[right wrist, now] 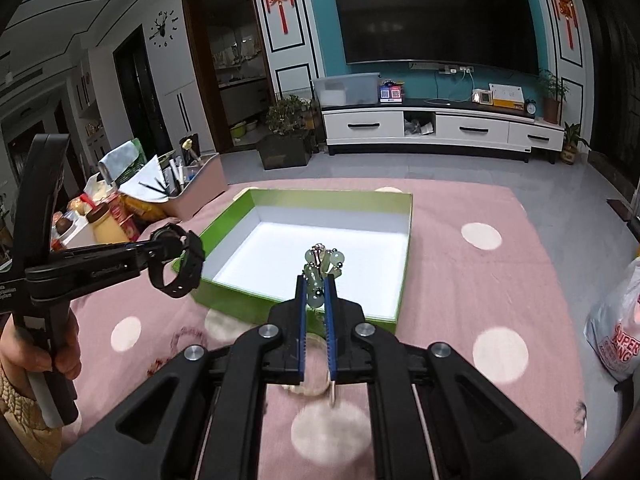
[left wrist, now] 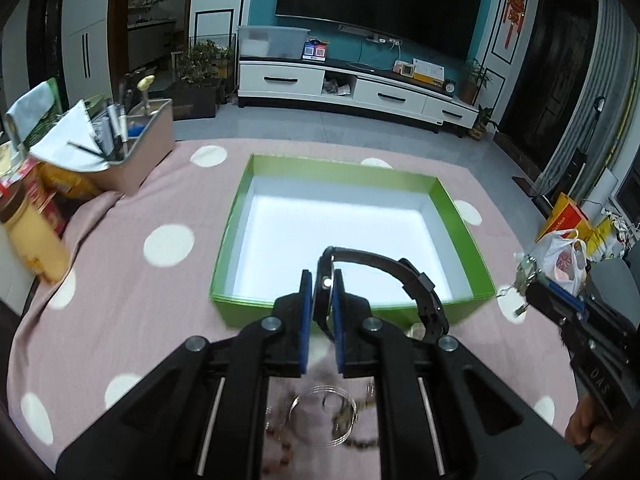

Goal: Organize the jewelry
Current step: 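Carry the black watch and green pendant into the green box and release both, then withdraw both tools from the box back toward the remaining bracelets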

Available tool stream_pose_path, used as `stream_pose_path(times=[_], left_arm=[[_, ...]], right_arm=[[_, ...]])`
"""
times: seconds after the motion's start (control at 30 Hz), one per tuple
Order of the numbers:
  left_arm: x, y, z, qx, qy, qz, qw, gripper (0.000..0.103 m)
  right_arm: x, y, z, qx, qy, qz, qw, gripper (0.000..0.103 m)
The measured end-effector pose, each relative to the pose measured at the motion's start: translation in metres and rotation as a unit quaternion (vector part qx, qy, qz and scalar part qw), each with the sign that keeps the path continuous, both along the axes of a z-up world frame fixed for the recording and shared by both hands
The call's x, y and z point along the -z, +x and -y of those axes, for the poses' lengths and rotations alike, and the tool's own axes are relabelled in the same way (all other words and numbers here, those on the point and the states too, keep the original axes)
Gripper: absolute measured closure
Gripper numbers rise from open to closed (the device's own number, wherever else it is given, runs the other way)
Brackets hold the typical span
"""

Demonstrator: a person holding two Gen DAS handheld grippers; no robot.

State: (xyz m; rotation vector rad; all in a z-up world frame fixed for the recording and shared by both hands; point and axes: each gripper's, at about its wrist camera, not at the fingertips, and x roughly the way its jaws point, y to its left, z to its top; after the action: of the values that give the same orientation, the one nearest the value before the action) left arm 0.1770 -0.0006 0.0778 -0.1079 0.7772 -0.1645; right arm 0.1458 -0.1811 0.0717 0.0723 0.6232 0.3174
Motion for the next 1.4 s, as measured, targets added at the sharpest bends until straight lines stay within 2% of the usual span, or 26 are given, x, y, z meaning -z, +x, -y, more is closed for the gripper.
stream_pose_path(times=[0.2,0.47,0.57,0.6,0.67,0.7,0.77,0.83,0.9,1.0,1.17,1.23,1.4], left_arm=[[0.019,0.056,0.005,-0.005,0.007,-0.027,0.9996,0.094],[0.060,0.095,0.007,-0.016,0.020,-0.075,0.9968,0.094],[0.066,0.103,0.007,-0.017,0.020,-0.083,0.9962,0.093],[0.067,0.105,0.006,-0.019,0.019,-0.082,0.9963,0.091],[0.066,0.101,0.008,-0.013,0.011,-0.082,0.9965,0.072],[0.065,0.100,0.008,-0.015,0.013,-0.078,0.9968,0.056],[0.060,0.094,0.008,-0.018,0.015,-0.067,0.9975,0.053],[0.057,0.088,0.005,-0.017,0.005,-0.067,0.9976,0.040],[0.052,0.078,0.003,-0.015,0.007,-0.062,0.9979,0.033],[0.046,0.064,0.003,-0.012,0.008,-0.056,0.9983,0.020],[0.039,0.029,0.000,0.002,-0.002,-0.064,0.9980,0.009],[0.039,0.015,0.001,0.009,-0.005,-0.069,0.9975,0.006],[0.040,-0.024,0.004,0.029,-0.004,-0.080,0.9963,0.002]], right_arm=[[0.015,0.050,-0.010,0.000,-0.003,-0.028,1.000,0.095],[0.050,0.093,-0.016,0.004,0.005,-0.080,0.997,0.095],[0.054,0.100,-0.016,0.015,0.003,-0.085,0.996,0.087],[0.055,0.101,-0.015,0.018,0.002,-0.084,0.996,0.081],[0.053,0.099,-0.011,0.024,0.008,-0.081,0.996,0.067],[0.052,0.096,-0.008,0.030,0.012,-0.078,0.996,0.061],[0.049,0.091,-0.003,0.034,0.020,-0.072,0.997,0.061],[0.044,0.080,0.003,0.039,0.028,-0.068,0.997,0.061],[0.041,0.070,0.008,0.043,0.036,-0.066,0.996,0.059],[0.038,0.050,0.014,0.050,0.047,-0.062,0.996,0.052],[0.038,0.013,0.024,0.064,0.050,-0.066,0.995,0.038],[0.037,-0.001,0.026,0.071,0.051,-0.068,0.994,0.030],[0.036,-0.037,0.031,0.077,0.051,-0.068,0.993,0.024]])
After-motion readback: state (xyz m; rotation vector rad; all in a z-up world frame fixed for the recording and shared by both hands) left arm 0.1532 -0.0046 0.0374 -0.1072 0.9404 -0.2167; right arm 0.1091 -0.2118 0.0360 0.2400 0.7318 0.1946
